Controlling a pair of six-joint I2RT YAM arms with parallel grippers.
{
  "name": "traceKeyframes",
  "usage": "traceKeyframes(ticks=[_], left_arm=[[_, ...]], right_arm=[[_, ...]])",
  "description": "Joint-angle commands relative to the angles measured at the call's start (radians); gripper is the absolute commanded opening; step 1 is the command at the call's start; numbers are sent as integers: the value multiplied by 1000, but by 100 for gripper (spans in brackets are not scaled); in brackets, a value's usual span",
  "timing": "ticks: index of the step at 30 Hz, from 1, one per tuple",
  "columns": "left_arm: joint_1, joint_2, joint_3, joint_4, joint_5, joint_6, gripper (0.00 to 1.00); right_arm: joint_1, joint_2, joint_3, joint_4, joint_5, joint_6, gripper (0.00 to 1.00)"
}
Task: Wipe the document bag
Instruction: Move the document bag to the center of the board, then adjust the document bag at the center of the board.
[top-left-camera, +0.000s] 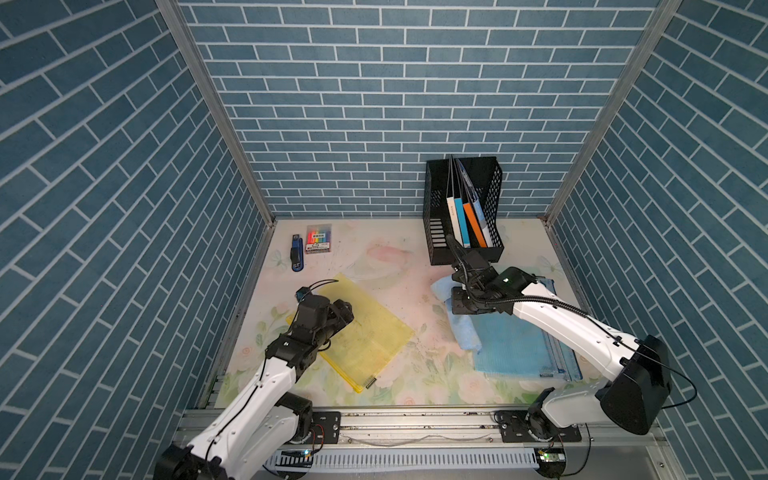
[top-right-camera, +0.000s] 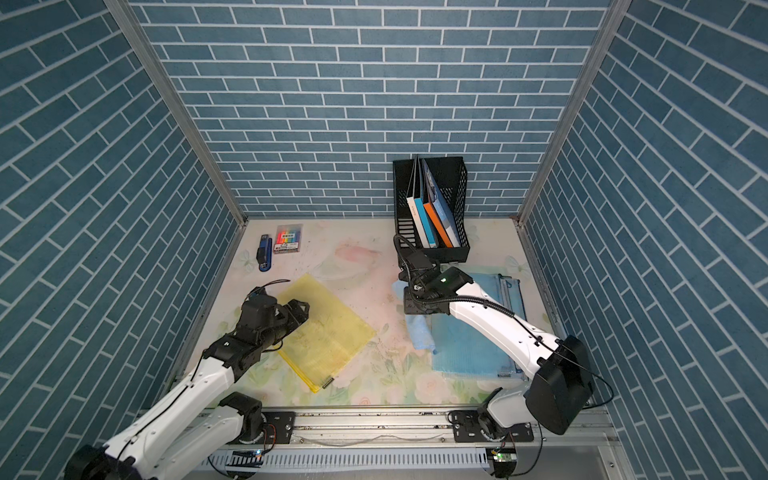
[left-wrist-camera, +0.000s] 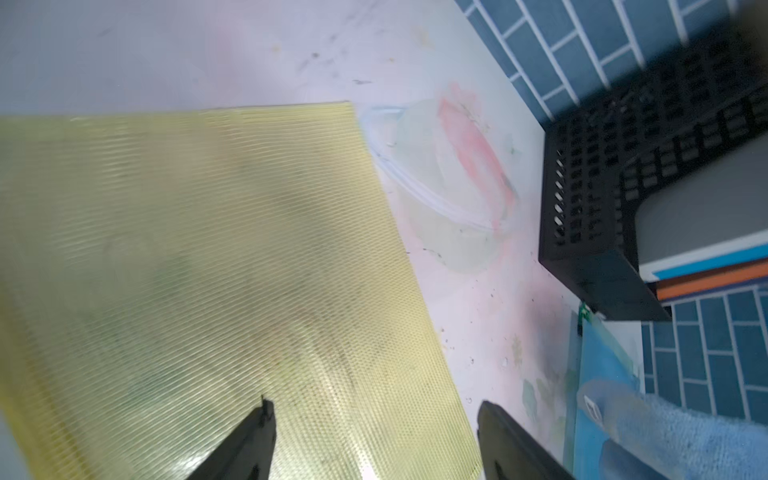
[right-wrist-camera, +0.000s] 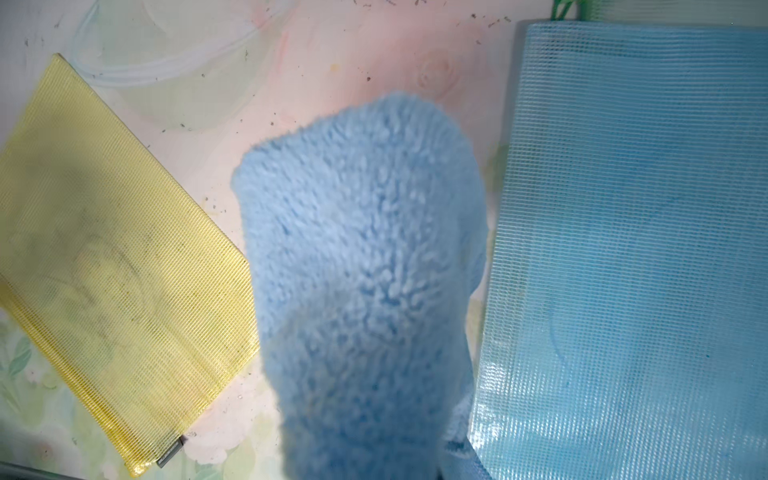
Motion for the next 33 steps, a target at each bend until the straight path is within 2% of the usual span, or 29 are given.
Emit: traceKeyframes(ticks=[1, 7, 15, 26, 31, 33], left_arm=[[78, -60, -88, -96, 50, -112, 81], [145, -207, -171, -140, 58, -194, 81], [160, -243, -174, -207, 37, -209, 81], [161, -96, -203, -121, -12, -162, 78], [161, -41, -249, -27, 15, -157, 69], [163, -37, -266, -1, 22, -157, 61]], right_arm=[[18, 30, 35, 27, -41, -38, 0], [26, 45, 24, 41, -63, -61, 0], [30, 55, 16, 58, -82, -70, 0], [30, 55, 8, 65, -78, -66, 0], [30, 58, 6, 63, -73, -61, 0], [30, 62, 10, 62, -72, -60, 0]])
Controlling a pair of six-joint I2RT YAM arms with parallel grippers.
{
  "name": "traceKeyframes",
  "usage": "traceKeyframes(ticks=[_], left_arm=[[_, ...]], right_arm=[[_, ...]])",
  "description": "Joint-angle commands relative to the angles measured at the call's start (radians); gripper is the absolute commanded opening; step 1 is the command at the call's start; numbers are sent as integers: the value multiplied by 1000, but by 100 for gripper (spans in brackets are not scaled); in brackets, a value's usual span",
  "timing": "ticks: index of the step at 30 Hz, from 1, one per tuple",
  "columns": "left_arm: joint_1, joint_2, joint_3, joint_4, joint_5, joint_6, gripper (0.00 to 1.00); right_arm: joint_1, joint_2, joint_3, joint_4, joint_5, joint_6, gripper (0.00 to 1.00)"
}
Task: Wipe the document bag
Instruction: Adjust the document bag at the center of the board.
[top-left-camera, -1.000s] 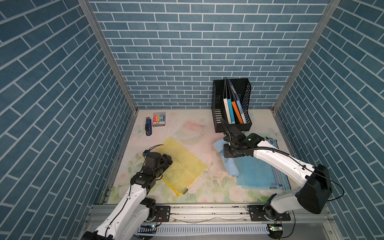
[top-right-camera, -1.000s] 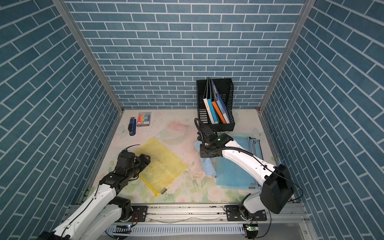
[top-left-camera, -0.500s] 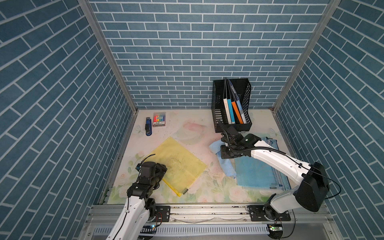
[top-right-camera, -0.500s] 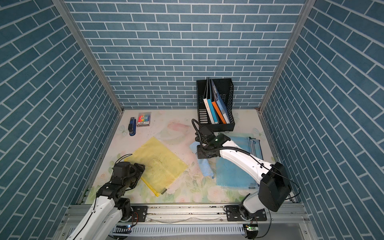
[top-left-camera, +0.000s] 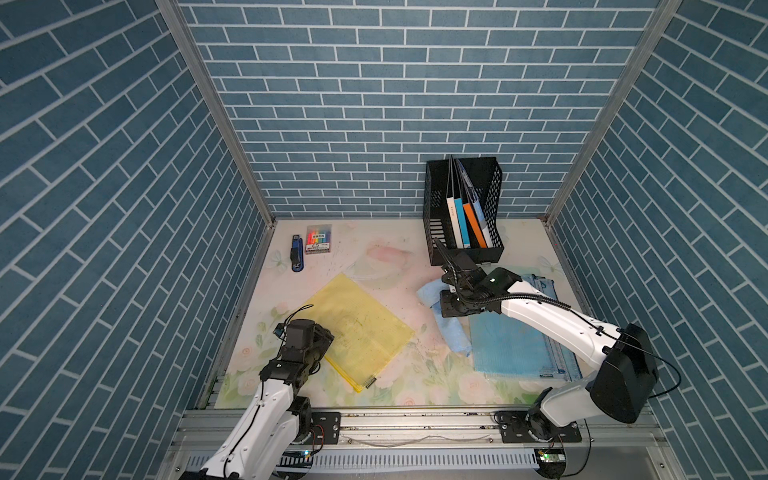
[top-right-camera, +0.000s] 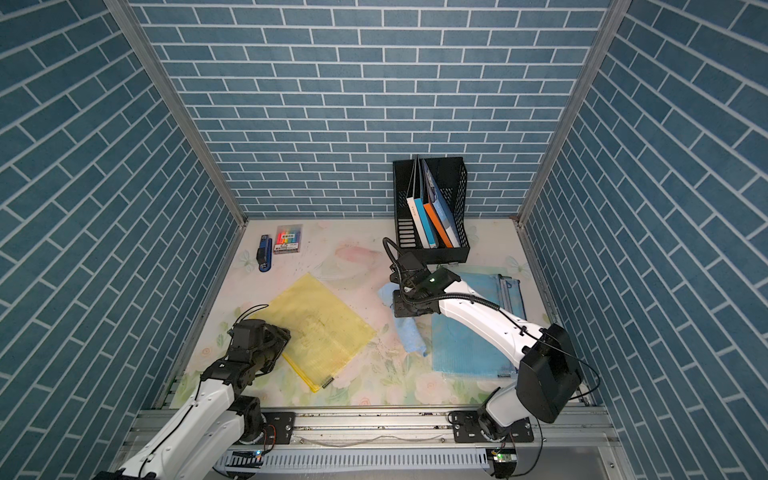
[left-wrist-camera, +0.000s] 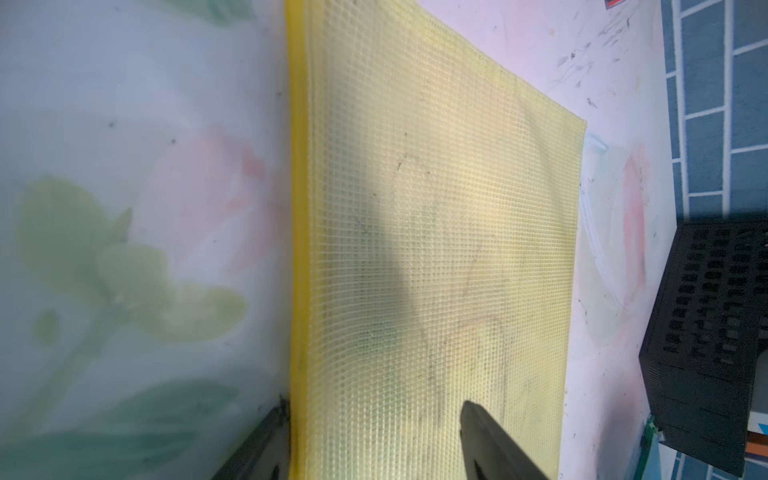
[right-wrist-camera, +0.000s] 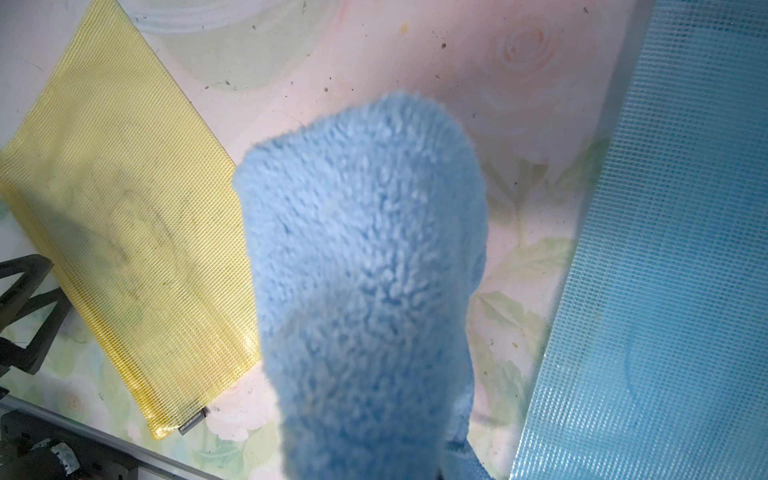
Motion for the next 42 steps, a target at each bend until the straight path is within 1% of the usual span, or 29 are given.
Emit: traceKeyframes(ticks=[1, 5, 7, 10, 15, 19, 23, 26, 28, 32, 36, 38, 42], left_arm=[[8, 25, -64, -3, 8, 20, 57], [14, 30, -81, 40, 31, 53, 35], [20, 44, -84, 59, 38, 71, 28], [26, 89, -80, 95, 58, 114, 21], [28, 209, -38, 153, 106, 212, 11], [28, 300, 12, 177, 141, 300, 7], [28, 390, 55, 222, 232, 383, 2], [23, 472, 94, 245, 304, 436, 1], [2, 534, 131, 253, 347, 473, 1], [-99, 660, 270, 167, 304, 579, 0], [-120, 699, 310, 182, 323, 599, 0], [-131, 711, 335, 188, 338, 617, 0], [-172, 780, 366, 209, 411, 645, 0]], right_arm=[[6, 13, 13, -1, 10, -19, 0], [6, 32, 27, -2, 7, -17, 0], [5, 40, 36, -3, 3, -17, 0], [6, 53, 50, -9, 2, -17, 0], [8, 59, 61, -21, 5, -15, 0], [8, 55, 62, -38, 19, -11, 0], [9, 46, 55, -51, 30, -1, 0], [13, 46, 56, -64, 34, 7, 0], [19, 47, 61, -72, 38, 12, 0], [40, 64, 80, -88, 44, 21, 0], [72, 115, 121, -89, 44, 37, 0], [95, 152, 145, -70, 32, 52, 0], [131, 262, 154, 96, -81, 120, 0]])
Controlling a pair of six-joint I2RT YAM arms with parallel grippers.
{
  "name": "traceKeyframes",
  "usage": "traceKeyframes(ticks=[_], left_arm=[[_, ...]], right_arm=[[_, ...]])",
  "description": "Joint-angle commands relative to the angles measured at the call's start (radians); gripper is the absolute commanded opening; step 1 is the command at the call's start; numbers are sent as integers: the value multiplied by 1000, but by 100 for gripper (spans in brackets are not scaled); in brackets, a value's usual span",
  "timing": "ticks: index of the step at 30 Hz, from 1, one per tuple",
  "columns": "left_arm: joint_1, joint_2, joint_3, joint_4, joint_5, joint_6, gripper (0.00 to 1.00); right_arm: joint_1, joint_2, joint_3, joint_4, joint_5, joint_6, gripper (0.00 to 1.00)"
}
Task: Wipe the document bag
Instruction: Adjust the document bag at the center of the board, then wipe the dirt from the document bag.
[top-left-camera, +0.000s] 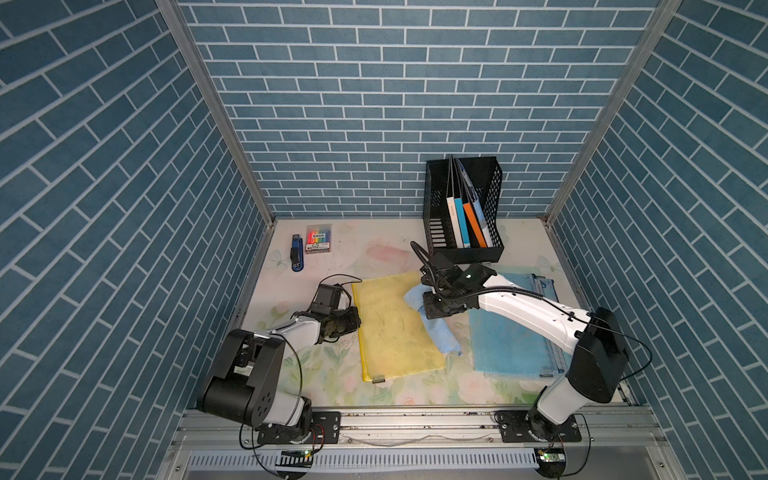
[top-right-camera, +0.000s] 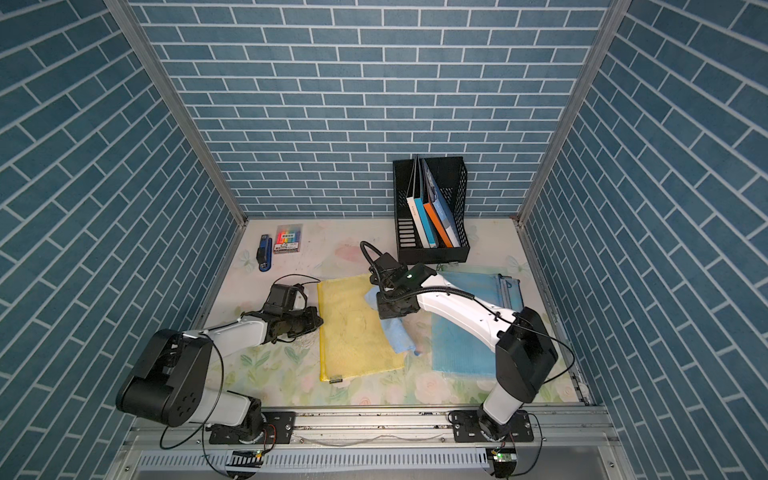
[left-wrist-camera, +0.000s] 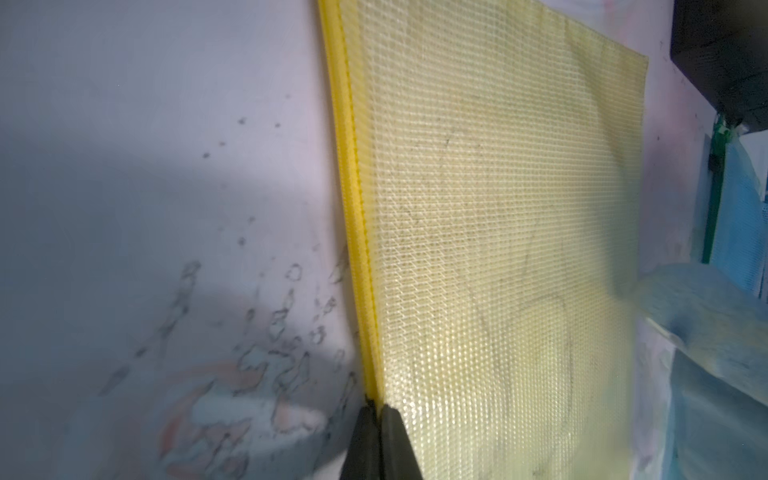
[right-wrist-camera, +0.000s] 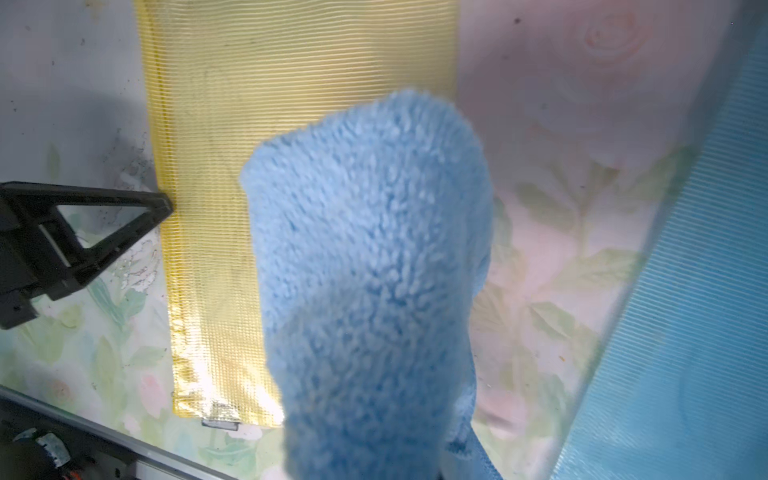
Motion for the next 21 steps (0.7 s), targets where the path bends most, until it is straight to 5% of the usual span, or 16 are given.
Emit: traceKeyframes(ticks=[1, 8, 21], left_arm=[[-50, 62, 26, -29, 72, 58, 0], [-93, 90, 41, -5, 73, 56, 0], [-94, 60, -33, 109, 99, -20, 0]], right_arm=[[34, 109, 38, 115, -75, 80, 0], [56, 280, 111, 205, -118, 136, 0], [-90, 257, 57, 109, 22, 107, 0]])
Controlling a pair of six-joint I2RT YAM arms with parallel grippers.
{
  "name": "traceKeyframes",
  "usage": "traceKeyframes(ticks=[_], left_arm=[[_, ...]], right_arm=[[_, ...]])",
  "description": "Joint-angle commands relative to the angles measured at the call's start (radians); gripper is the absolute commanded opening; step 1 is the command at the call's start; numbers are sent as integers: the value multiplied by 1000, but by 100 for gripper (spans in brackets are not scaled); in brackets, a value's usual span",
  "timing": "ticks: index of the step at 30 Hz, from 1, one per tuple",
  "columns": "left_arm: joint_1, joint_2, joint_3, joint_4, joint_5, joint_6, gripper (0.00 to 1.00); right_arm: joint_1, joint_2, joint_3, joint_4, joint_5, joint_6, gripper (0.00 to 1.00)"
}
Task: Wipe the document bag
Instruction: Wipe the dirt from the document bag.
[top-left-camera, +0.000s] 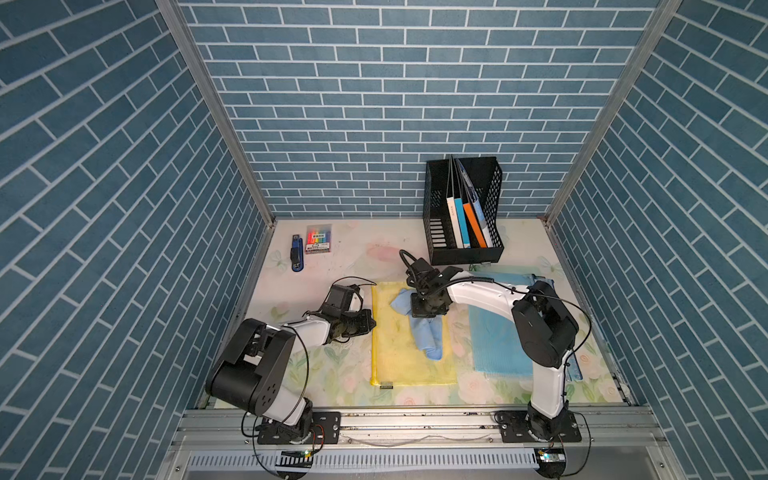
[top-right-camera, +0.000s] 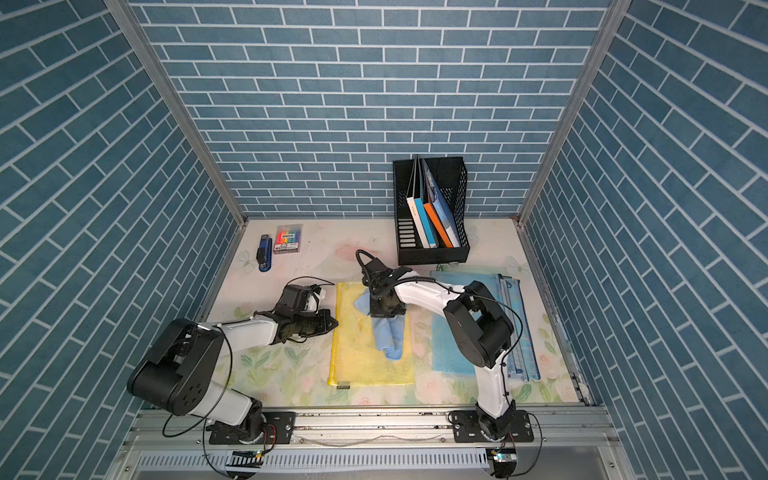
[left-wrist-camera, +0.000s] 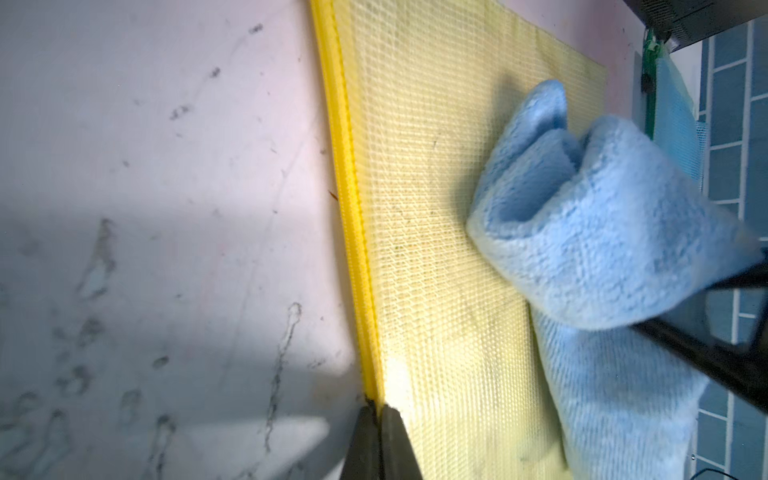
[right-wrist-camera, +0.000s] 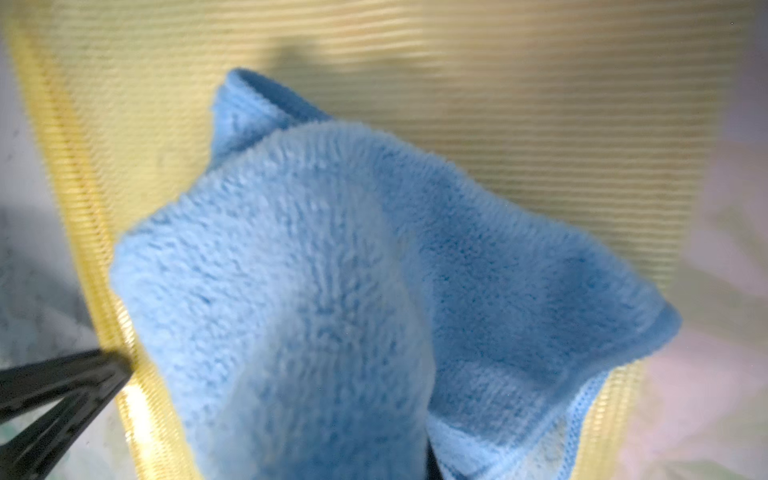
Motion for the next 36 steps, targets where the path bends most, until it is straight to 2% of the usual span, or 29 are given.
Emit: traceKeyframes(ticks=[1, 4, 10, 13, 16, 22, 29, 32, 36], left_arm=[[-6, 11, -22, -1, 19, -14, 0], [-6, 4, -22, 10, 21, -19, 0], [-9, 2, -22, 12, 21, -21, 0], [-9, -15, -46, 4, -2, -24, 0], [-9, -42, -62, 3, -27, -40, 0], [-8, -64, -110, 29, -45, -78, 0], [-5, -63, -130, 59, -45, -106, 0], [-3, -63, -134, 72, -43, -118, 0], [-3, -61, -138, 86, -36, -127, 0]], right_arm=[[3, 12, 56, -39, 27, 24, 0], [45, 117, 181, -38, -21, 24, 0], [148, 403, 547, -88, -139, 34, 0], [156, 468, 598, -75, -161, 70, 0], [144, 449, 549, -58, -123, 86, 0], [69, 290, 327, 0, -33, 83, 0], [-50, 123, 150, -60, 65, 17, 0], [-86, 96, 104, -83, 89, -7, 0], [-93, 116, 100, -70, 51, -2, 0]])
